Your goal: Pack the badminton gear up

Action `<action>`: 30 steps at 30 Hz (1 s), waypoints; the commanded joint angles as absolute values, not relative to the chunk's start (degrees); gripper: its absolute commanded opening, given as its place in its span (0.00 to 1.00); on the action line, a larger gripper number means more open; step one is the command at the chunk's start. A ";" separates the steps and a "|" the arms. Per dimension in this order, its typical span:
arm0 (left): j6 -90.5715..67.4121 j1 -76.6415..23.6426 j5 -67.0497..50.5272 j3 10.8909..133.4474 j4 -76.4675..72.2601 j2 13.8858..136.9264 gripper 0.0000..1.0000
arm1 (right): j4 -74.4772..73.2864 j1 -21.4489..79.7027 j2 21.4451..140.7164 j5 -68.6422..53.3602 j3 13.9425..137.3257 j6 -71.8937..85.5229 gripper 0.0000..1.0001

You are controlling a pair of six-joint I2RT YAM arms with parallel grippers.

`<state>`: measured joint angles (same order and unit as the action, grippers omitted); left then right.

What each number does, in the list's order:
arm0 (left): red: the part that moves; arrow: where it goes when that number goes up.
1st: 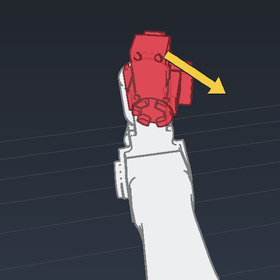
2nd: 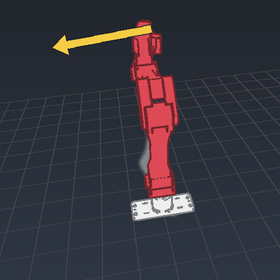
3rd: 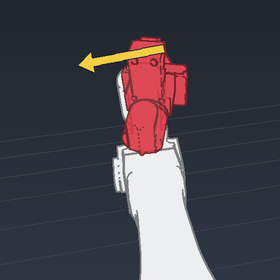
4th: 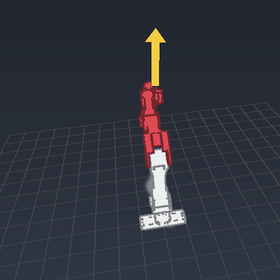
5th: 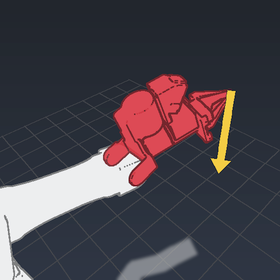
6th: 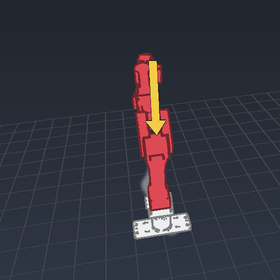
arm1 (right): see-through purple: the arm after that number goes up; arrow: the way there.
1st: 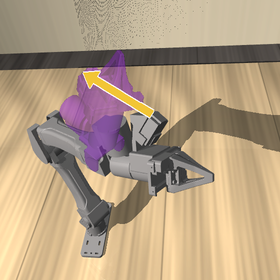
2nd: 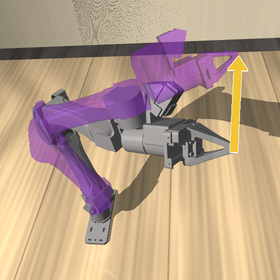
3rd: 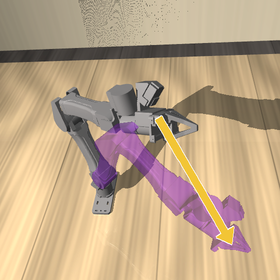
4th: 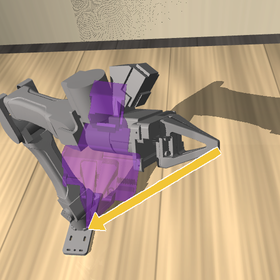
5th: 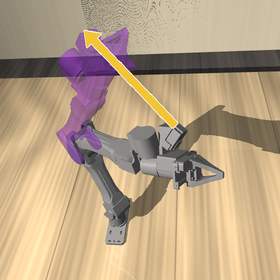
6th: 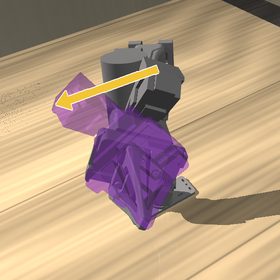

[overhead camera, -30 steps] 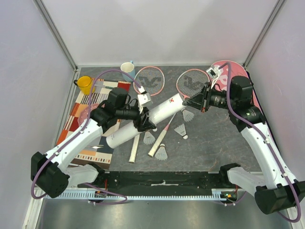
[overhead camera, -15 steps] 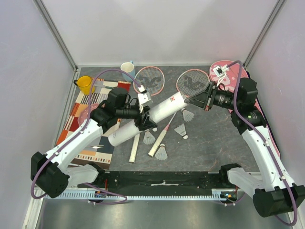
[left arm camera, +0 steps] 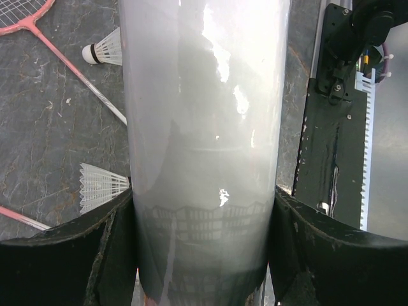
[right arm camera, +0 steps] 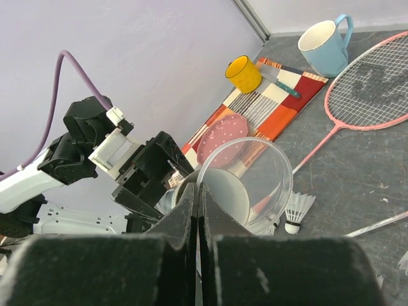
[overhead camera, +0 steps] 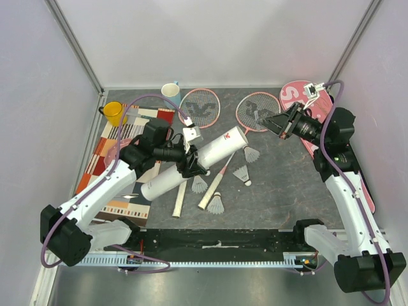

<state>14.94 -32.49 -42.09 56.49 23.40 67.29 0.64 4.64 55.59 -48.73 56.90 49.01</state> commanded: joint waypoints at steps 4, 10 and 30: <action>15.74 -32.34 -41.05 56.52 21.01 64.43 0.40 | -20.77 4.48 57.47 -33.54 63.70 32.39 0.00; 13.19 -32.34 -40.60 54.23 15.91 58.98 0.41 | -35.70 4.92 66.97 2.34 60.14 26.18 0.00; 10.02 -32.34 -37.88 49.92 8.53 50.80 0.44 | -16.69 10.45 78.06 12.37 40.60 29.89 0.65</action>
